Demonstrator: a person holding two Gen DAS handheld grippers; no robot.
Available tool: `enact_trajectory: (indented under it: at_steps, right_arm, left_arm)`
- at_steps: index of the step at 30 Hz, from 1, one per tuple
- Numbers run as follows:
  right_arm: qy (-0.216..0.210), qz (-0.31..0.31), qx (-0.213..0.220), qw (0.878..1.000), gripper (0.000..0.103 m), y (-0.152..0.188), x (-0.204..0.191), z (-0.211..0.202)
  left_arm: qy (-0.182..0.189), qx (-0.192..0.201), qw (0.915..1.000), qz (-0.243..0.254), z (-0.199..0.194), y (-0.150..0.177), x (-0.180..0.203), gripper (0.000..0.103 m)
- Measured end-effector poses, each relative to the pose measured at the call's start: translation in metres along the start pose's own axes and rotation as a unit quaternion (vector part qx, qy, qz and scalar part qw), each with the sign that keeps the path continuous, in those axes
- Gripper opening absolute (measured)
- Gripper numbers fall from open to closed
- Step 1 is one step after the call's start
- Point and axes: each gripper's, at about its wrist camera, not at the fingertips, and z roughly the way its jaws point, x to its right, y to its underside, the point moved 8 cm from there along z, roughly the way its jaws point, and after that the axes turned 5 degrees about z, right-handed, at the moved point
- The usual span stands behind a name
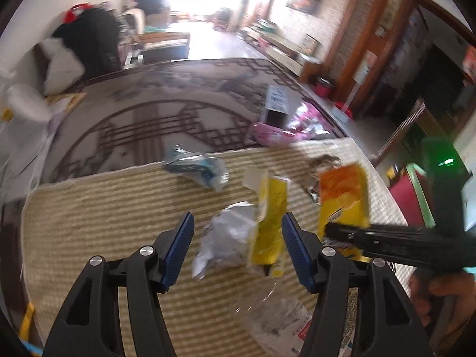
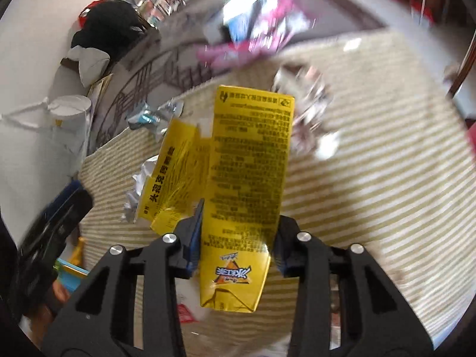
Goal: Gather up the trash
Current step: 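Grasp the yellow juice carton with right tool while left tool grasps yellow wrapper, then carry the yellow carton and wrapper toward the red bucket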
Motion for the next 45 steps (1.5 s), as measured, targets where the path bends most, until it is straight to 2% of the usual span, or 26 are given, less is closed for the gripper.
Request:
enact_trajectory:
  at_steps: [3,11,14,17,19,22,24,25,27,32,37,45]
  right_arm:
    - [0.014,0.007,0.02,1.0,0.038,-0.004,0.019,-0.017]
    - [0.029,0.043,0.049,0.997,0.038,-0.013,0.046,-0.035]
    - [0.029,0.046,0.047,0.997,0.038,-0.012,0.049,-0.036]
    - [0.026,0.046,0.043,0.998,0.038,-0.009,0.048,-0.035]
    - [0.022,0.043,0.039,0.998,0.038,-0.008,0.047,-0.034]
    - [0.018,0.039,0.037,0.998,0.038,-0.006,0.043,-0.032]
    - [0.015,0.031,0.037,0.999,0.038,-0.005,0.039,-0.032]
    - [0.014,0.027,0.038,0.999,0.038,-0.005,0.037,-0.033]
    - [0.016,0.012,0.047,0.999,0.038,-0.006,0.031,-0.038]
    - [0.023,-0.012,0.074,0.997,0.038,-0.01,0.023,-0.054]
    - [0.031,-0.023,0.104,0.994,0.038,-0.015,0.018,-0.071]
    - [0.023,-0.053,0.133,0.989,0.038,-0.019,0.001,-0.091]
  left_arm:
    - [0.03,-0.019,0.9992,0.018,0.021,-0.006,0.016,0.058]
    - [0.073,-0.069,0.9937,0.049,0.071,-0.015,0.048,0.058]
    - [0.072,-0.088,0.992,0.054,0.085,-0.011,0.05,0.058]
    - [0.057,-0.114,0.9911,0.039,0.098,0.001,0.037,0.057]
    - [0.045,-0.115,0.9918,0.034,0.098,0.005,0.028,0.057]
    - [0.046,-0.111,0.9922,0.034,0.092,0.005,0.027,0.052]
    - [0.045,-0.112,0.9919,0.038,0.092,0.007,0.029,0.045]
    - [0.048,-0.114,0.9916,0.036,0.092,0.008,0.029,0.033]
    - [0.06,-0.118,0.991,0.023,0.093,0.011,0.029,0.03]
    - [0.053,-0.087,0.9948,-0.008,0.075,0.007,0.024,0.028]
    - [0.031,-0.034,0.9986,-0.025,0.033,-0.005,0.021,0.028]
    - [0.001,0.032,0.999,-0.032,-0.022,-0.022,0.024,0.028]
